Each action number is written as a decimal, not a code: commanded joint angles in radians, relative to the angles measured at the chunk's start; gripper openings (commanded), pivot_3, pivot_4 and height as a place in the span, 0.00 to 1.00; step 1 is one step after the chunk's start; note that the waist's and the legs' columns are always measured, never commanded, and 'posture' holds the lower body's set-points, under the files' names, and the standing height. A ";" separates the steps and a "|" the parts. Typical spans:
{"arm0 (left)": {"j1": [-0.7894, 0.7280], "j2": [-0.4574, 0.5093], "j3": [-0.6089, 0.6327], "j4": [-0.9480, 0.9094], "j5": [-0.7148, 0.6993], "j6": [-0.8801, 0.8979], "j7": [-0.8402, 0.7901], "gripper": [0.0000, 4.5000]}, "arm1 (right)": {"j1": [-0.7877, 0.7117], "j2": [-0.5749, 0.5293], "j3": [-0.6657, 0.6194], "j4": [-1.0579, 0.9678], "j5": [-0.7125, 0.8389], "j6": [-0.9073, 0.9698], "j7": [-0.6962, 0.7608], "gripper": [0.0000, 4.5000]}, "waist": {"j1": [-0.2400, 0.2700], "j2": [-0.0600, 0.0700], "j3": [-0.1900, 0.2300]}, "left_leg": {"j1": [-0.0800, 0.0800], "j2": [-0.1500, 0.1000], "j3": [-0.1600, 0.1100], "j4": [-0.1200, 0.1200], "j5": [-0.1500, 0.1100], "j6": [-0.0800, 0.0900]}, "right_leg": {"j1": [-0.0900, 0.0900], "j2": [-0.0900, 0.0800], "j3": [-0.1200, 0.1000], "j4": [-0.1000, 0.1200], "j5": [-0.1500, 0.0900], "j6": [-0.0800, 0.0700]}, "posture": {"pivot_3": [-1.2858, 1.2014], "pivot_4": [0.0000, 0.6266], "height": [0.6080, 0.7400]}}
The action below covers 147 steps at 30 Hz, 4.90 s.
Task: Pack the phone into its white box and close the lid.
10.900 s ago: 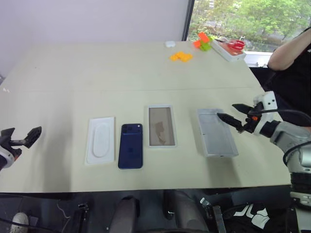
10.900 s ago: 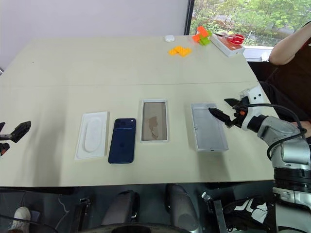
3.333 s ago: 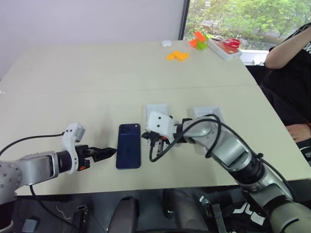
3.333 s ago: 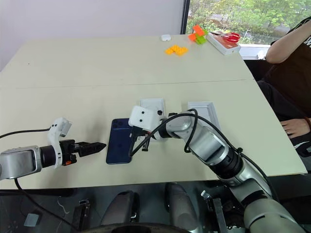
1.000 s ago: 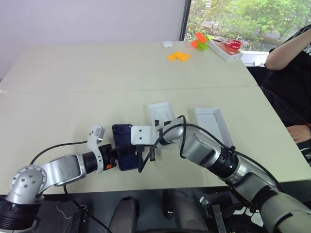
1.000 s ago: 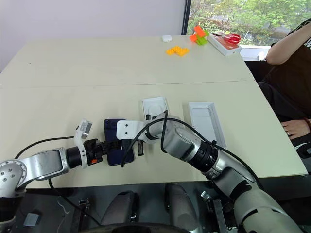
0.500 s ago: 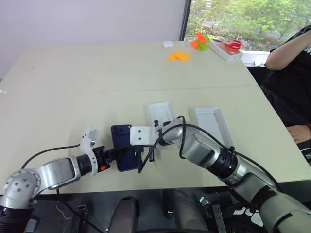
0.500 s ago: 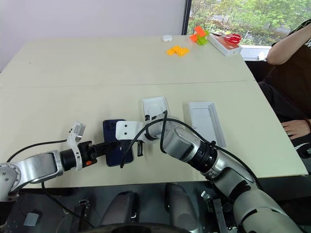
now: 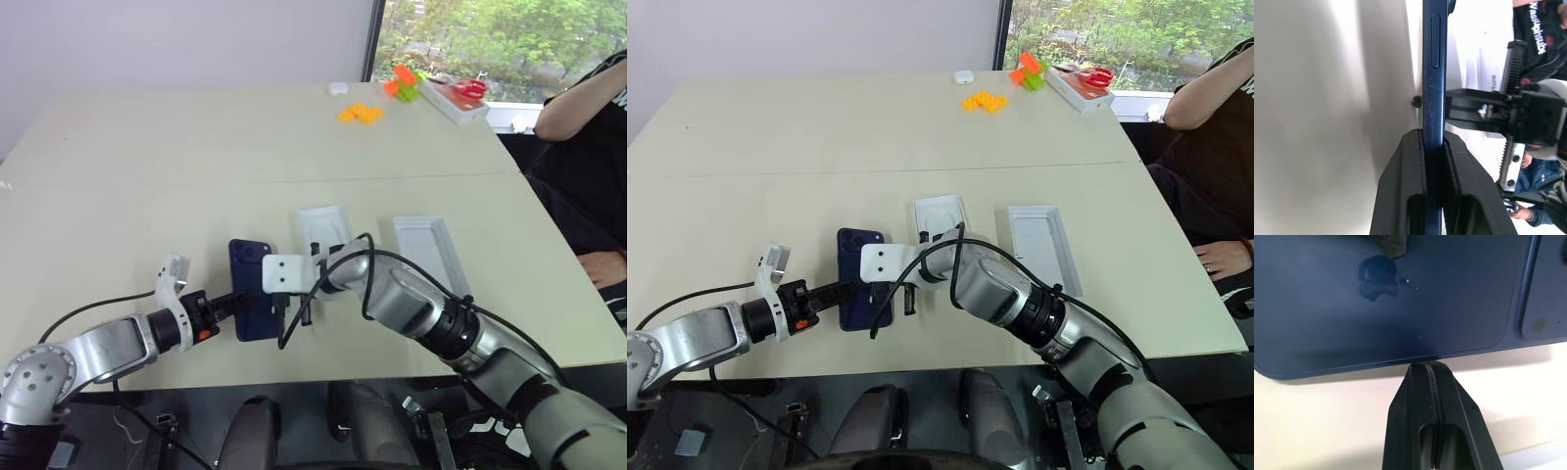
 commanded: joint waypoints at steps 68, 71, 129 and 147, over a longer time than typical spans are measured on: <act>-0.592 -0.575 -0.197 0.334 0.134 -0.005 0.388 0.03 | 0.469 -0.500 -0.744 -0.298 0.416 -0.154 0.045 0.00 | 0.031 -0.002 0.000 | 0.000 -0.004 -0.001 0.001 0.000 -0.001 | 0.005 -0.001 0.001 -0.004 0.003 0.002 | 0.52 0.24 1.00; -0.593 -0.588 -0.193 0.344 0.140 0.001 0.381 0.03 | 0.467 -0.498 -0.730 -0.307 0.410 -0.155 0.041 0.00 | 0.031 -0.002 0.000 | 0.000 -0.004 -0.001 0.001 0.000 -0.001 | 0.005 -0.001 0.001 -0.004 0.003 0.002 | 0.52 0.24 1.00; -0.356 -0.157 -0.306 -0.192 1.284 -0.111 -0.435 0.01 | 0.356 -0.357 -0.542 -0.229 0.286 -0.118 -0.134 0.00 | 0.005 -0.002 0.001 | 0.000 -0.002 0.000 -0.001 0.001 -0.002 | 0.004 -0.001 0.002 -0.006 0.000 0.005 | 0.52 0.24 1.00; -0.527 -0.376 -0.428 -0.061 1.508 0.036 -0.470 0.01 | 0.320 -0.320 -0.512 -0.215 0.263 -0.067 -0.166 0.00 | 0.003 -0.002 0.001 | 0.000 -0.002 -0.001 0.000 0.001 -0.002 | 0.004 0.000 0.002 -0.004 0.002 0.009 | 0.52 0.24 1.00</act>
